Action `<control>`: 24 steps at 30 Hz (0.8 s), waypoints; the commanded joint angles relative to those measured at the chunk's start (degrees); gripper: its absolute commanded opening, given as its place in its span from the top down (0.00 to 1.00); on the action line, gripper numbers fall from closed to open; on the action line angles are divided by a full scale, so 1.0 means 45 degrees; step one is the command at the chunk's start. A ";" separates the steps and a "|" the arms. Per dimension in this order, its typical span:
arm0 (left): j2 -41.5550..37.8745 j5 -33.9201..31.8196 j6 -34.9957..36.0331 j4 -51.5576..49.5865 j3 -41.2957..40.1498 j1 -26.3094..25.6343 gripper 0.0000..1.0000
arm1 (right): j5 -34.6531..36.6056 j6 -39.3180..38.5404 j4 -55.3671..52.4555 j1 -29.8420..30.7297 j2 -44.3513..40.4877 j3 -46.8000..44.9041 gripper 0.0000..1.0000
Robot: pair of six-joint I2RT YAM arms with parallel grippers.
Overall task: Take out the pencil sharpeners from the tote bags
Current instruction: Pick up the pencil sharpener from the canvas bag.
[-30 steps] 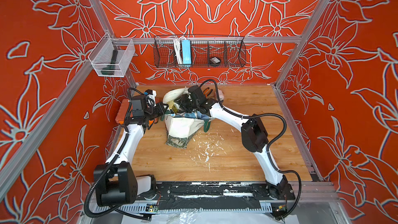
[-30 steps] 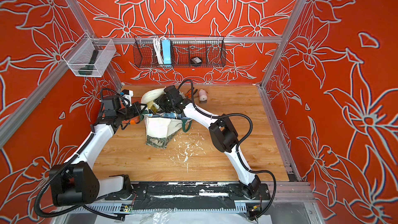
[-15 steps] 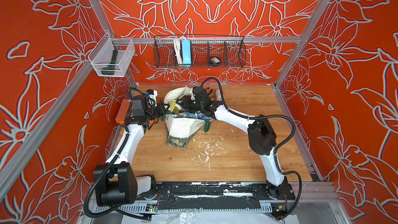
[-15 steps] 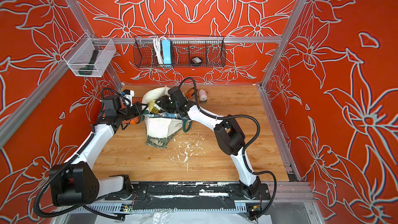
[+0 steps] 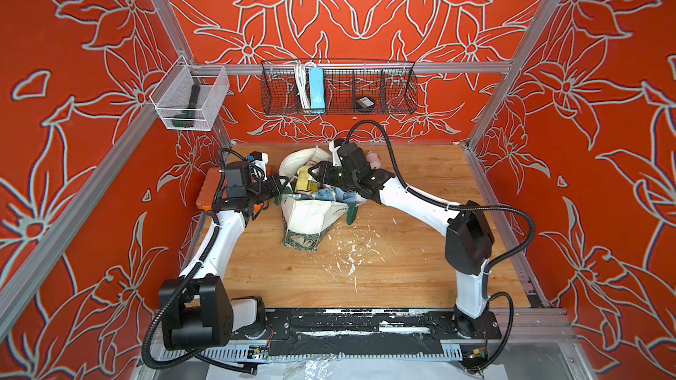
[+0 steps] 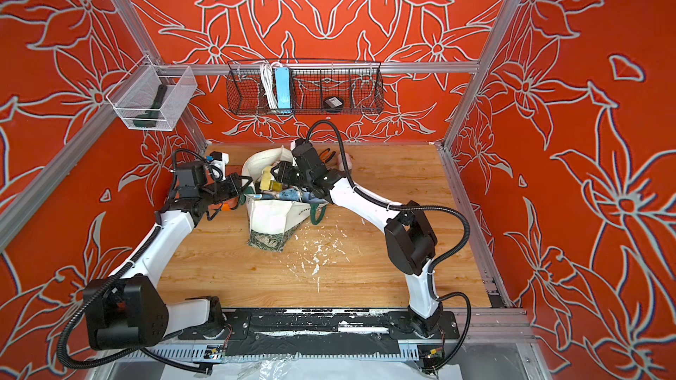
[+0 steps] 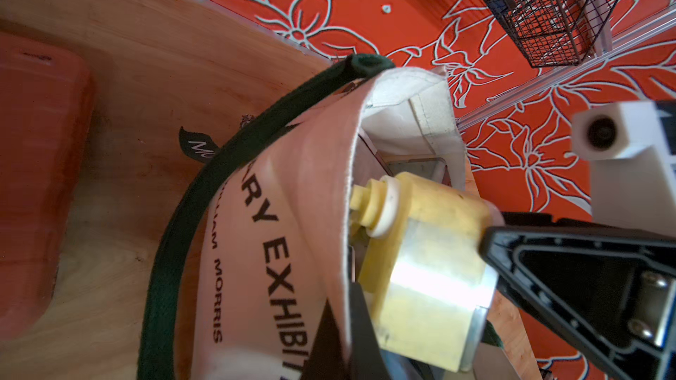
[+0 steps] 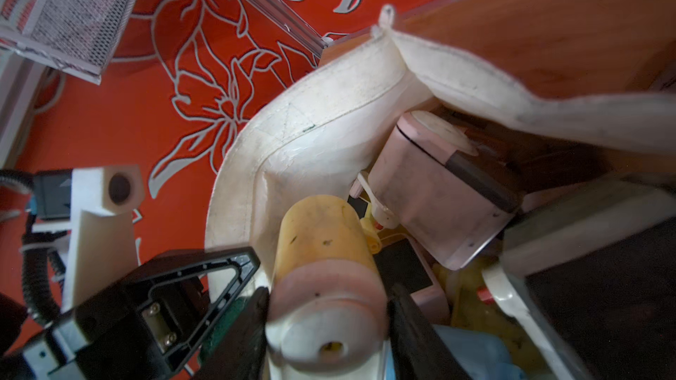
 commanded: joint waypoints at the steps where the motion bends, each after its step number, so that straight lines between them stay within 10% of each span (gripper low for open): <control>1: -0.0460 0.0748 0.0280 0.0671 0.0319 -0.0159 1.00 | 0.0590 -0.2188 -0.0169 0.0102 -0.1103 -0.0127 0.85; 24: -0.0438 0.0629 0.0274 0.0599 0.0334 -0.0199 1.00 | 0.4616 -0.7314 -0.0559 -0.2792 -0.6620 -0.3473 0.85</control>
